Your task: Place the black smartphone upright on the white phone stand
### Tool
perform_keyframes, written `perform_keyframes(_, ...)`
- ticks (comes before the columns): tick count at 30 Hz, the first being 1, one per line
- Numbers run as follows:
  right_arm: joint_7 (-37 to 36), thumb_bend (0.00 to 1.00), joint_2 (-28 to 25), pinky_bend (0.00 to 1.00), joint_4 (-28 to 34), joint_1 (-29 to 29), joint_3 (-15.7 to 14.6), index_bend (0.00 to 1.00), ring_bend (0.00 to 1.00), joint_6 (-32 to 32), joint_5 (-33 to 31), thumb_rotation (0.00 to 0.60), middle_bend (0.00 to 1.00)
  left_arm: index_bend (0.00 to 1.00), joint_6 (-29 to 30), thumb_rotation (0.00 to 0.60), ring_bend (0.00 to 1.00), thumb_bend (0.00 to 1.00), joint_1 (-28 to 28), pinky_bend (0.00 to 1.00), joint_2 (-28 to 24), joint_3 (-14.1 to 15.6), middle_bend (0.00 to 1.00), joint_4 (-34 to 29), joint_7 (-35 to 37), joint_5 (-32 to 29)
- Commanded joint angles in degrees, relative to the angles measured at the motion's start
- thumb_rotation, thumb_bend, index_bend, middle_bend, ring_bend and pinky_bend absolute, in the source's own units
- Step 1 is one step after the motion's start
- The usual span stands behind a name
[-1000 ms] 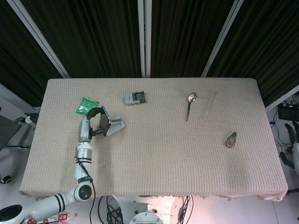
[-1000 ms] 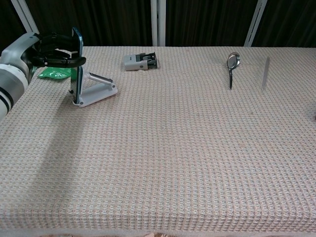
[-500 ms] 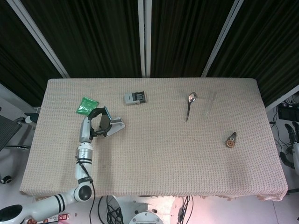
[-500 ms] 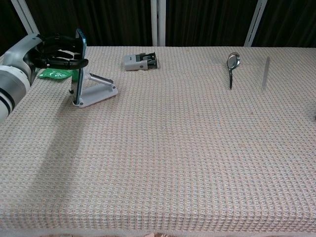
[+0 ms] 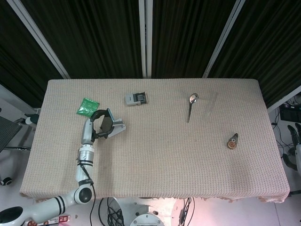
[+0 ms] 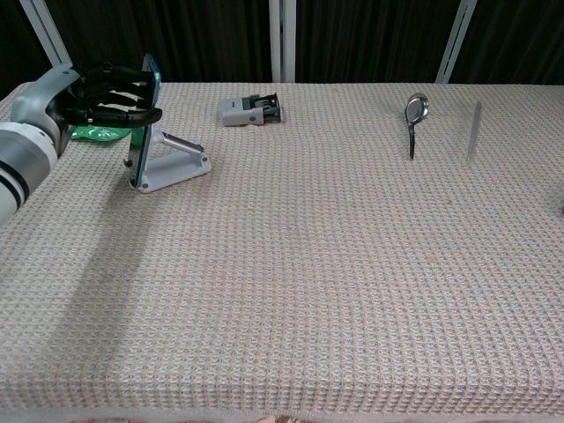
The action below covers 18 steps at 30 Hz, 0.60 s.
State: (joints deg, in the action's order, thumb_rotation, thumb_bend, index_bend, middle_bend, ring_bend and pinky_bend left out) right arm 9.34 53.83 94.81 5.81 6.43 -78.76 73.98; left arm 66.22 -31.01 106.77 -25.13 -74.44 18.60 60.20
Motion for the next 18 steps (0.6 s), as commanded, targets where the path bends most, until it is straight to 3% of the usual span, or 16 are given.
perform_keyframes(1,0.0,0.24,0.0,0.0,0.0,0.0,0.0,0.0,0.0,0.0,-0.1,0.6,0.0,0.33,0.1,0.6,0.2,0.35,0.0,0.21,0.0,0.3,0.33,0.1,0.6,0.6)
perform_keyframes(9,-0.1,0.24,-0.1,0.0,0.0,-0.1,0.0,0.0,0.0,-0.2,-0.1,0.6,0.0,0.1,0.3,0.6,0.12,0.3,0.0,0.2,0.0,1.5,0.12,1.2,3.0,3.7)
perform_keyframes(18,-0.1,0.24,-0.2,0.0,0.2,-0.1,0.1,0.0,0.0,-0.4,0.0,0.6,0.0,0.05,1.9,0.6,0.08,0.27,-0.1,0.2,0.7,2.4,0.04,2.9,4.1,6.1)
